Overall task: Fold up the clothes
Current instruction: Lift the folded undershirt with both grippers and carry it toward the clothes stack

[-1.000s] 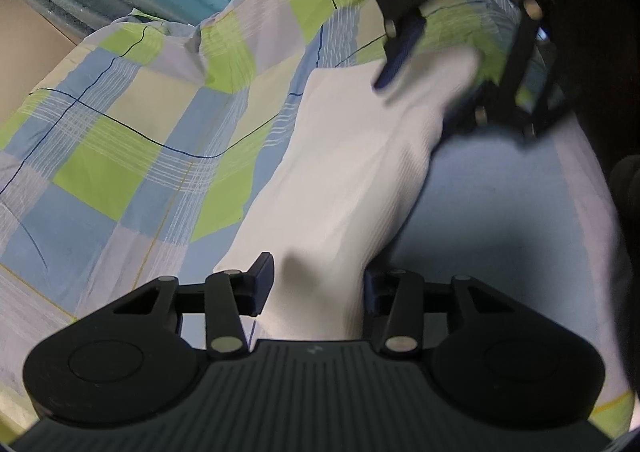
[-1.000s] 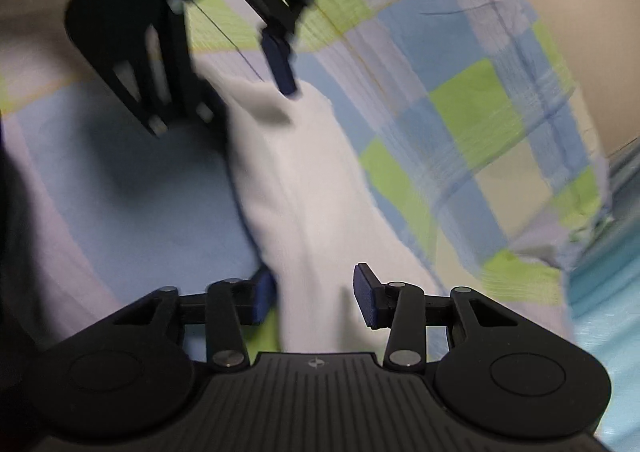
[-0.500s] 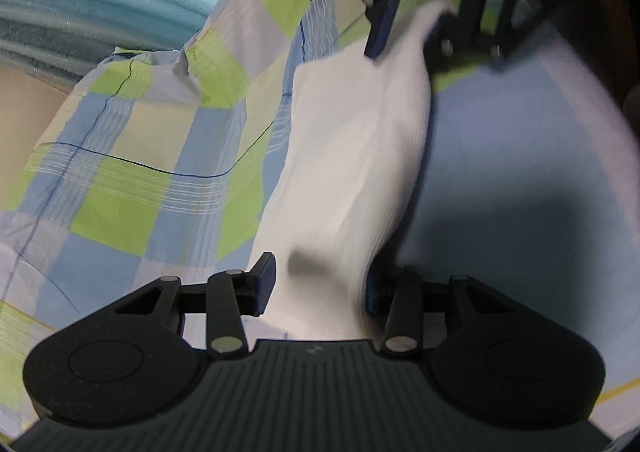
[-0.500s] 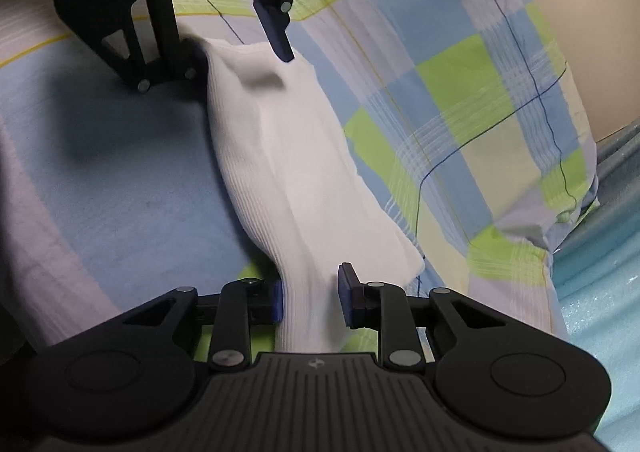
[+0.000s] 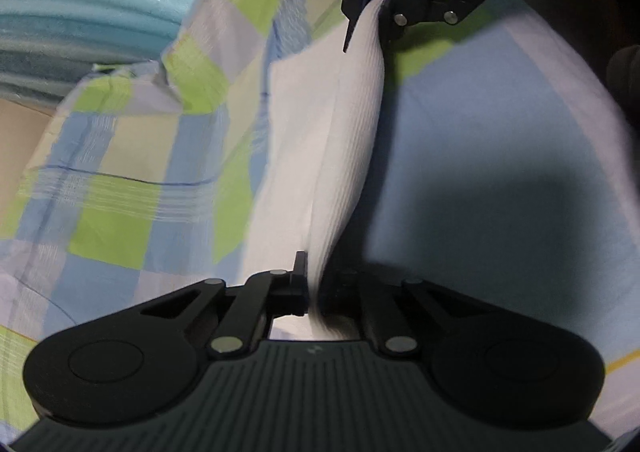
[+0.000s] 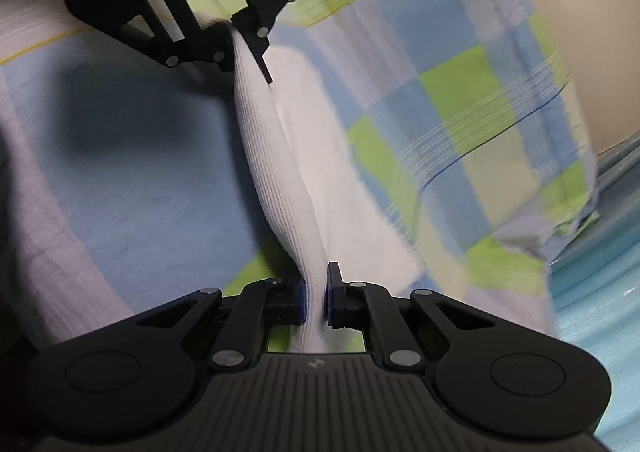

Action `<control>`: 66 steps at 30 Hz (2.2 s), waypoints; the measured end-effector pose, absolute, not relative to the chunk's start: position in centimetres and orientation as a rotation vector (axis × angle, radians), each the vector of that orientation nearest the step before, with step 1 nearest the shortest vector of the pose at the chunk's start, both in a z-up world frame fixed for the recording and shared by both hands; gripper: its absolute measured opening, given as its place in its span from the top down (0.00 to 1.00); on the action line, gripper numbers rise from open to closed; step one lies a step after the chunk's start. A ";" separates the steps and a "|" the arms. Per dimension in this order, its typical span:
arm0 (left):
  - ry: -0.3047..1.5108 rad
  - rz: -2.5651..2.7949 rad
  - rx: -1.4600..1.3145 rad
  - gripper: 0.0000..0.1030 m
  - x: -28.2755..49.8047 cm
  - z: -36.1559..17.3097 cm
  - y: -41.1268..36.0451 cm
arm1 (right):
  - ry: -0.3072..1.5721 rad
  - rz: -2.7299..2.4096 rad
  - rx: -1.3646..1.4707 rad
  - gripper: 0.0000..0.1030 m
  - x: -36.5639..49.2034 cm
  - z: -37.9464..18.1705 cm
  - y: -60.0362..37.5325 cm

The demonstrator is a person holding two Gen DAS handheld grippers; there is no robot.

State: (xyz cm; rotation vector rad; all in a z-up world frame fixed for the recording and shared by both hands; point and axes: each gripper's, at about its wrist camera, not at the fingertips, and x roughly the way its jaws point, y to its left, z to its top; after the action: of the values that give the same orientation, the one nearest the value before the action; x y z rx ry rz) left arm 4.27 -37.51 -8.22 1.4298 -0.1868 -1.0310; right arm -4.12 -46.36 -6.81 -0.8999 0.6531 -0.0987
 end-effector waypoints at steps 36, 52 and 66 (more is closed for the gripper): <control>-0.438 -1.122 1.362 0.97 -7.0 1.6 -40.6 | 0.611 -0.383 -0.923 0.93 -18.4 5.6 -47.5; -0.592 -1.260 1.335 0.97 -14.1 3.0 -45.5 | 0.682 -0.570 -0.891 0.93 -26.4 7.3 -50.8; -0.703 -1.417 1.290 0.97 -19.7 2.8 -50.6 | 0.775 -0.725 -0.845 0.93 -33.1 7.3 -53.7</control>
State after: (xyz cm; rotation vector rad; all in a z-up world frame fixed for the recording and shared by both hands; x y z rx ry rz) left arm -19.75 -50.63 2.82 1.2901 -0.7026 -1.4172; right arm -33.09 -53.69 7.30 -0.8447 0.7749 -0.7248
